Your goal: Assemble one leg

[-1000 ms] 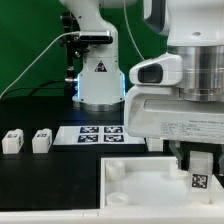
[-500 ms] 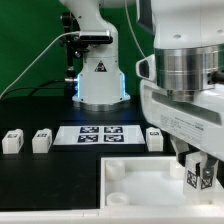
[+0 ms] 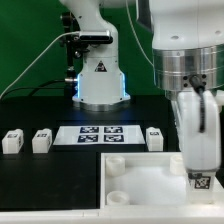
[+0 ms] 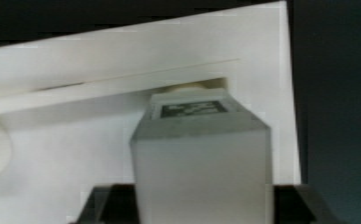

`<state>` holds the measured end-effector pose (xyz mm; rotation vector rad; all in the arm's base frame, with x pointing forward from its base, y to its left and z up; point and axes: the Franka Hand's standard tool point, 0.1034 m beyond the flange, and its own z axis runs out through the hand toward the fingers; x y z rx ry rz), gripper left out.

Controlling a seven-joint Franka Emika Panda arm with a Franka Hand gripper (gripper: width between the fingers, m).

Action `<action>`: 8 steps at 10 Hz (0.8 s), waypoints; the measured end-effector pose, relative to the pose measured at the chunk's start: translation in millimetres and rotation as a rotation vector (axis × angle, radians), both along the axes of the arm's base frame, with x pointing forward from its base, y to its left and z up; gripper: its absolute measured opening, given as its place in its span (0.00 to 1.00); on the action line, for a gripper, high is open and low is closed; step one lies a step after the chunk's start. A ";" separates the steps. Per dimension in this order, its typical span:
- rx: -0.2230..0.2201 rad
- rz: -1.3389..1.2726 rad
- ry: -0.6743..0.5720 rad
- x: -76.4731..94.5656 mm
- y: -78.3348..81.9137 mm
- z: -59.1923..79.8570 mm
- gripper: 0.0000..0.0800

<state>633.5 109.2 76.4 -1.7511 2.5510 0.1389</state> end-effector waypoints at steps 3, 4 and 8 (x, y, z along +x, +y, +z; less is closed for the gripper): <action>0.002 -0.037 0.001 -0.4 -0.2 0.1 0.37; -0.006 -0.028 0.007 -1.5 -1.1 0.2 0.37; -0.006 0.029 -0.011 -3.4 3.5 -1.1 0.74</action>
Offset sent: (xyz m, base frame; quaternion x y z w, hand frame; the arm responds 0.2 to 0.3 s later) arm -0.0038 -0.0012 0.0012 -0.0361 0.0268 0.2240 0.9736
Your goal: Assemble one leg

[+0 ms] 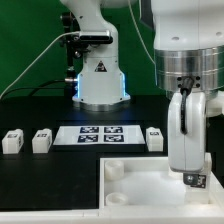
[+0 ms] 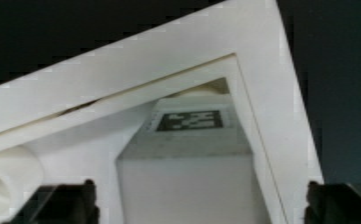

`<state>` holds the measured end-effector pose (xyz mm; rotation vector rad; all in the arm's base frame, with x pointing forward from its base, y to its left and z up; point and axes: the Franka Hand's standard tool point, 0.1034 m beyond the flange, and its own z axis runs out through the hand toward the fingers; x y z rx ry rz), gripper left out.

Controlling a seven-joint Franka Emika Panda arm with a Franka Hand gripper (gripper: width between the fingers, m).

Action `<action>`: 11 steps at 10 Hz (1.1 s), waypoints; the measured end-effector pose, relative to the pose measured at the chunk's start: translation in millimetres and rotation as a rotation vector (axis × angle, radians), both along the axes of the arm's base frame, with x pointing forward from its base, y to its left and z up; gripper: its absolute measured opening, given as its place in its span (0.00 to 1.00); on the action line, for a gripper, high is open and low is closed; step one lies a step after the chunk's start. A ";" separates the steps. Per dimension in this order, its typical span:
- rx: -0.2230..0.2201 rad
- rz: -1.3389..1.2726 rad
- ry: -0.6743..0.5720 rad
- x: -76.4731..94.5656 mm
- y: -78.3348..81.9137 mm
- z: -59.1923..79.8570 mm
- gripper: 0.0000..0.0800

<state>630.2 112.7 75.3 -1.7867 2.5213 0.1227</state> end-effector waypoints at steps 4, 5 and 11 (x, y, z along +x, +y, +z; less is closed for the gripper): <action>0.025 -0.002 -0.056 -25.8 20.1 17.9 0.81; 0.026 -0.001 -0.057 -25.3 20.5 19.1 0.81; 0.024 0.007 -0.053 -26.6 20.0 15.5 0.81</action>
Offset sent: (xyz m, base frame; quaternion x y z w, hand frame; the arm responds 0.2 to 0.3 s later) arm -0.0179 0.0159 0.0244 0.0207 -0.0551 0.0309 0.9978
